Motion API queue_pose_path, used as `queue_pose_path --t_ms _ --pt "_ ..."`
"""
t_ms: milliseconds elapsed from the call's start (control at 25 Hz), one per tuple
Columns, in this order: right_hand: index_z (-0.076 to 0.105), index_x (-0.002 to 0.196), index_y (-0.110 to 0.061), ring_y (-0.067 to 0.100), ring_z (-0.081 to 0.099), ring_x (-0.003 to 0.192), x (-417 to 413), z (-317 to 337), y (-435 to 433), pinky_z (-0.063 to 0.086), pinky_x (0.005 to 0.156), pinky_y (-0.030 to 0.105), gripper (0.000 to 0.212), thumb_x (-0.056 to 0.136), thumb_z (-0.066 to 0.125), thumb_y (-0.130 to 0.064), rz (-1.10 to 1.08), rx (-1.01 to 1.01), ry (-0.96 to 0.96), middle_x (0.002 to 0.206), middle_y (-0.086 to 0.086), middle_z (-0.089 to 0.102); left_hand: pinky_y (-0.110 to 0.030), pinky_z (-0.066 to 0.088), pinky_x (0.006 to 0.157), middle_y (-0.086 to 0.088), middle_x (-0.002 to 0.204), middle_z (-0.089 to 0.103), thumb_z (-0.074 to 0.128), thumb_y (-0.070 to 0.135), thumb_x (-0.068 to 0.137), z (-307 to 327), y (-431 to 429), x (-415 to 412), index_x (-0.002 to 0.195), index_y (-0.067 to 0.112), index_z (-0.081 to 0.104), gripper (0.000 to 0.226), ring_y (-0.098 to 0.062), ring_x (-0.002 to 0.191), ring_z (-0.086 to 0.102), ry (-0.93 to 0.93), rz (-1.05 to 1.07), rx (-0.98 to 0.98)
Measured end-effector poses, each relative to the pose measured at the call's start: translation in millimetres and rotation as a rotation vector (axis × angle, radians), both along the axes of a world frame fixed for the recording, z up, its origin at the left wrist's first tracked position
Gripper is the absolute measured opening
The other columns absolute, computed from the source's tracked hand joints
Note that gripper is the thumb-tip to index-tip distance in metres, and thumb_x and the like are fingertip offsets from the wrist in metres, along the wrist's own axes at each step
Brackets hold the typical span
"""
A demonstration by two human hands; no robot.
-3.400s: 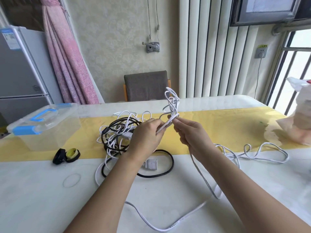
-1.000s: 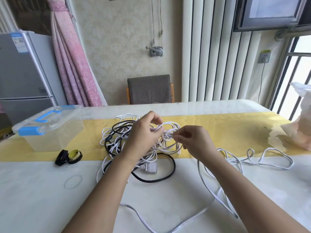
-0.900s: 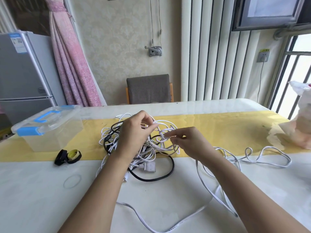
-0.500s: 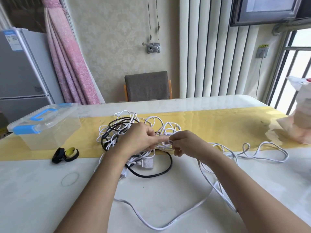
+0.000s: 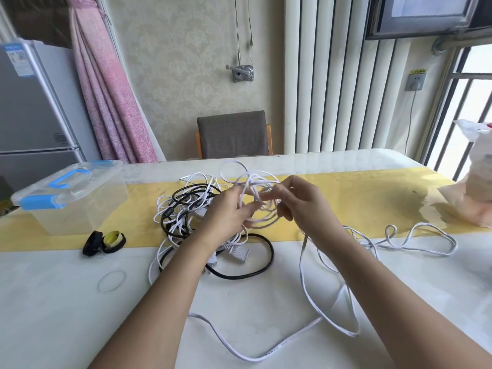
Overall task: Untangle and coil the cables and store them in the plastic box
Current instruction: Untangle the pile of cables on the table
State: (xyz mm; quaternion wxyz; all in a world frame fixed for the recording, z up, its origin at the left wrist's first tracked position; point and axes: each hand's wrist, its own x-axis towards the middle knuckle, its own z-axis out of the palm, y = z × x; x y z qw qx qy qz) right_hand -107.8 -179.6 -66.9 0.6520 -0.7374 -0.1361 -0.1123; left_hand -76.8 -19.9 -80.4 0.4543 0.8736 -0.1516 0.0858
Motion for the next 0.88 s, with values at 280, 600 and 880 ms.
queue_pose_path --t_ms 280,600,880 --pt "0.046 0.078 -0.016 0.006 0.037 0.043 -3 40 -61 0.030 0.043 0.013 0.023 0.100 0.040 -0.012 -0.227 0.664 -0.147 0.066 -0.002 0.069 -0.025 0.041 0.051 0.003 0.060 0.060 0.062 0.028 0.089 9 43 19 0.128 0.008 0.044 0.048 -0.013 0.052 0.059 0.011 0.499 -0.507" --pt "0.068 0.088 -0.007 0.016 0.041 0.045 20 8 -81 0.036 0.046 0.025 0.026 0.088 0.044 0.001 -0.365 -0.228 0.236 0.054 0.004 0.061 -0.028 0.042 0.083 -0.004 0.110 0.065 0.077 0.025 0.073 5 36 9 0.111 0.012 0.061 0.043 -0.020 0.100 0.059 -0.035 0.389 0.244" --pt "0.056 0.070 -0.010 0.015 0.044 0.058 17 11 -56 0.031 0.050 0.023 0.025 0.089 0.044 0.000 -0.234 -0.209 0.312 0.063 0.001 0.053 -0.025 0.026 0.102 0.005 0.131 0.053 0.058 0.015 0.088 26 -15 -26 0.128 0.022 0.051 0.041 -0.017 0.124 0.041 -0.362 0.167 0.339"
